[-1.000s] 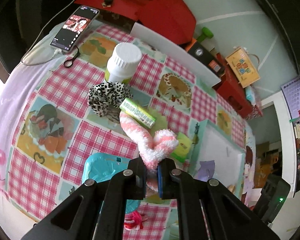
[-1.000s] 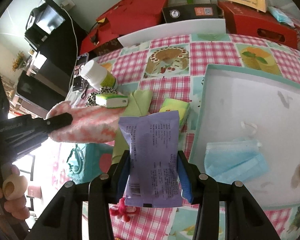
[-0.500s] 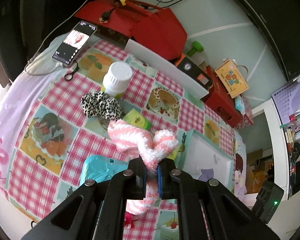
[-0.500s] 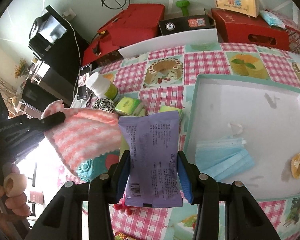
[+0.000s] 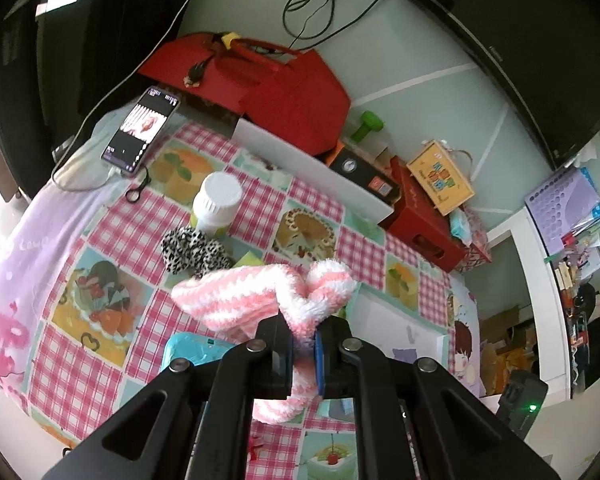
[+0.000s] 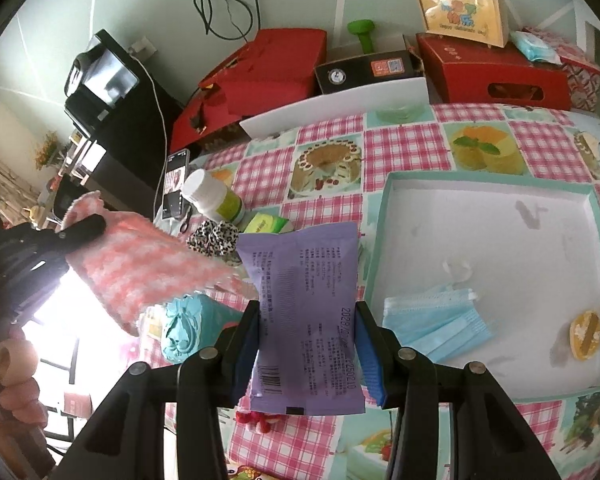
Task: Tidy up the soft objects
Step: 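Lift the purple packet and pink towel and carry both over the tray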
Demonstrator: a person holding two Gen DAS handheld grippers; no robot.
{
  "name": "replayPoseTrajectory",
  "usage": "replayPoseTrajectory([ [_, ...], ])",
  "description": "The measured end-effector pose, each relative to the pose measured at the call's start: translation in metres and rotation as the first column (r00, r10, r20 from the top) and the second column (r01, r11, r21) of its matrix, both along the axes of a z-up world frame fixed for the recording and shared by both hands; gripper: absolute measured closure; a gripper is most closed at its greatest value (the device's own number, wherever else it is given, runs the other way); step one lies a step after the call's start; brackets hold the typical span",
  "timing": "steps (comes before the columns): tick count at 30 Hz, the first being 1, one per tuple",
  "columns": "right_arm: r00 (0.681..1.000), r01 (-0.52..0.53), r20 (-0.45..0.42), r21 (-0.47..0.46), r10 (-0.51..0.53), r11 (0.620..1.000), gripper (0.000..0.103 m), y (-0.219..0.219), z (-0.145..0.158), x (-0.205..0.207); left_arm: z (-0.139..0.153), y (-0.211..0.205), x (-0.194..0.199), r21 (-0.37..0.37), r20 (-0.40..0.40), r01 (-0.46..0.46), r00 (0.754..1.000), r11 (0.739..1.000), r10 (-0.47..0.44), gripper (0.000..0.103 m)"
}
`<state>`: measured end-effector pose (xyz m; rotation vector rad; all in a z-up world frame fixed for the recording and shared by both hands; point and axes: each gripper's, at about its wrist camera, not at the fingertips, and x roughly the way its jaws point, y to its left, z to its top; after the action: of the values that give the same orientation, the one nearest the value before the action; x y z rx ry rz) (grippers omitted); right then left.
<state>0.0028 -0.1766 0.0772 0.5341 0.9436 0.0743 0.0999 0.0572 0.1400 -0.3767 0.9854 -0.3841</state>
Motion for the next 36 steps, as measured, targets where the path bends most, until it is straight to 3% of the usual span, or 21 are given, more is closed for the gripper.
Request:
replayPoseTrajectory([
  [15,0.994,0.099,0.034,0.011,-0.099,0.995,0.055,-0.043,0.010,-0.024,0.046,-0.033,-0.023,-0.014,0.112,0.064,0.992,0.998,-0.062,0.095],
  [25,0.977,0.212,0.019,0.017,-0.213,0.977,0.055,-0.091,0.002,-0.046,0.040,-0.071,-0.029,0.010,0.094,0.141,0.985,0.990,-0.141,0.095],
  [36,0.937,0.350,-0.018,0.014,-0.350,0.937,0.055,-0.149,-0.013,-0.072,0.024,-0.129,-0.028,0.049,0.066,0.245,0.966,0.968,-0.248,0.095],
])
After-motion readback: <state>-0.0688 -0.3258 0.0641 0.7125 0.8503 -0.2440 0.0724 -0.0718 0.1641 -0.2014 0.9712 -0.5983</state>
